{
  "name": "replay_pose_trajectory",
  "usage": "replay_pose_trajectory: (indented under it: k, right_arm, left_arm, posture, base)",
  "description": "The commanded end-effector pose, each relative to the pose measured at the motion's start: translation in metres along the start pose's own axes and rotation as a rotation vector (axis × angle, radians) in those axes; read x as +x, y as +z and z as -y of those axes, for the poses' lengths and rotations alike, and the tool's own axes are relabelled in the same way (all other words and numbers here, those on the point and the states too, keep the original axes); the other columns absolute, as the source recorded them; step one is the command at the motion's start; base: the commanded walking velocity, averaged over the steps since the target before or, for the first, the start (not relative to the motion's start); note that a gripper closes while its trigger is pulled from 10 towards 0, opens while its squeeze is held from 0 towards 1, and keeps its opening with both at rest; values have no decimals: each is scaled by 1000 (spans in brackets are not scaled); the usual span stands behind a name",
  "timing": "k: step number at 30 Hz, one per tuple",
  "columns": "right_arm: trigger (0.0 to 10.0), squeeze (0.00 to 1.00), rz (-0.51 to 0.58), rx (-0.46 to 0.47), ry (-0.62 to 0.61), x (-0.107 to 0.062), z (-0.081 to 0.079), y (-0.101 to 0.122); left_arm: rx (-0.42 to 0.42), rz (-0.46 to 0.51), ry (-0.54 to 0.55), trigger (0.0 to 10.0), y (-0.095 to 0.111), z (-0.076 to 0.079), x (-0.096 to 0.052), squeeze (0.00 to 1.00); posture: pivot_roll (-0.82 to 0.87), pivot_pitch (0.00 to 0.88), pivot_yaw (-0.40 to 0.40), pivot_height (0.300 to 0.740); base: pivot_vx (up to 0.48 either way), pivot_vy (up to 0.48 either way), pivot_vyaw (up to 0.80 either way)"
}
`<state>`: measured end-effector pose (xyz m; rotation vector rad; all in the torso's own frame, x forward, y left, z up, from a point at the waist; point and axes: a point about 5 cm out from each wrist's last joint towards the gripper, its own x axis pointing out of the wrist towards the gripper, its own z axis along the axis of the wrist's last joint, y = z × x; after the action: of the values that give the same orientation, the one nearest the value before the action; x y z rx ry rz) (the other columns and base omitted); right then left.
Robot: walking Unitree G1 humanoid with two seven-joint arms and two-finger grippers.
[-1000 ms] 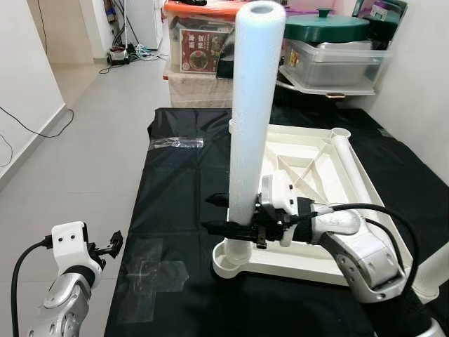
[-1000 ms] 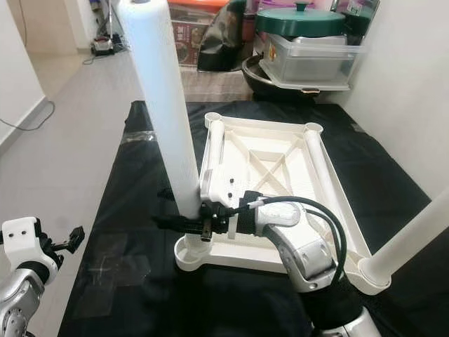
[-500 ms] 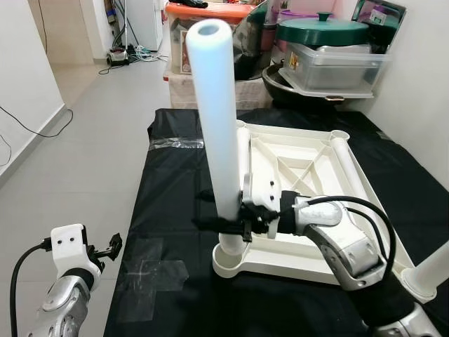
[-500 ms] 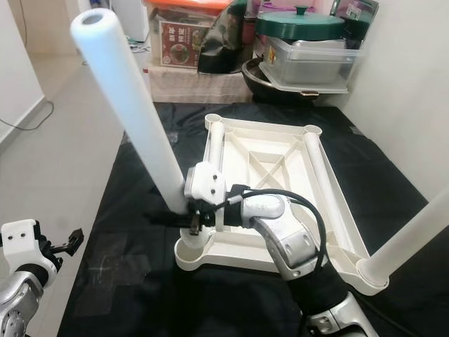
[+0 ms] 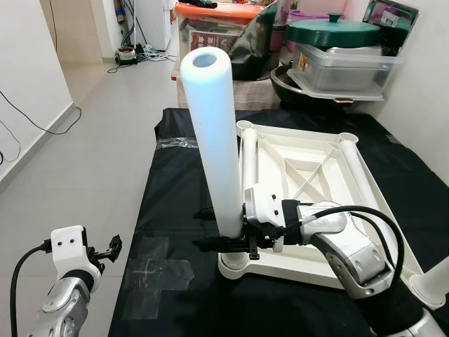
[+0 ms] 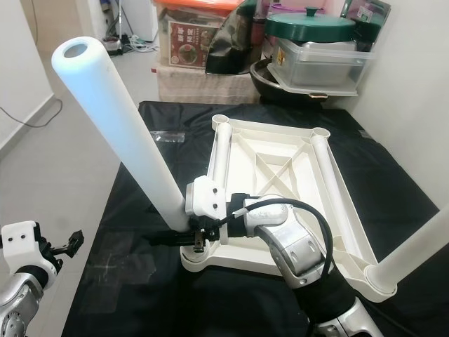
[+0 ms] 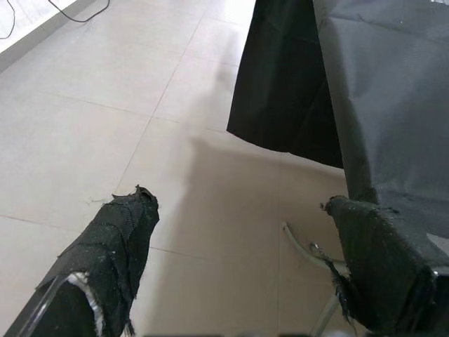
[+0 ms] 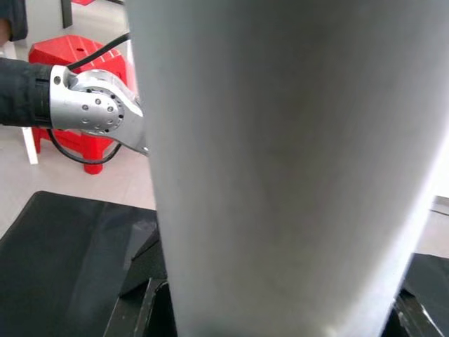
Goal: Building children table
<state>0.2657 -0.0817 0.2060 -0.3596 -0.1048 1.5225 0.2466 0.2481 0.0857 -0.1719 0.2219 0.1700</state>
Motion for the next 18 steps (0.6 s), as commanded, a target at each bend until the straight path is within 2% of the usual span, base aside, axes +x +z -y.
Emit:
replay_pose_trajectory:
  k: [1, 6, 9, 11, 15, 18]
  right_arm:
    - [0, 0, -58, 117, 57, 4, -9, -20]
    - [0, 0, -77, 158, 83, 12, -4, -26]
    - [0, 0, -80, 265, 43, 15, 9, -33]
    - [0, 0, -81, 276, 39, 15, 10, -34]
    - [0, 0, -56, 323, -58, 14, 15, -41]
    - [0, 0, -59, 325, -66, 13, 12, -43]
  left_arm:
    - [0, -16, -8, 10000, -5, 3, 1, 0]
    - [-1, -17, -7, 10000, -5, 3, 2, 0]
    - [-6, -14, 1, 10000, -5, 2, 2, 0]
    - [-6, -14, 2, 10000, -5, 2, 1, 0]
    - [-12, -20, 24, 10000, -7, -3, -2, 0]
    - [-14, -22, 26, 10000, -8, -4, -2, 0]
  posture:
    - [6, 0, -75, 740]
    - [14, 0, -83, 740]
    - [22, 0, -92, 740]
    - [22, 0, -92, 740]
    - [23, 0, -94, 740]
    - [21, 0, -89, 740]
  base:
    - [0, 0, 0]
    - [0, 0, 0]
    - [0, 0, 0]
    - [0, 0, 0]
    - [0, 0, 0]
    - [0, 0, 0]
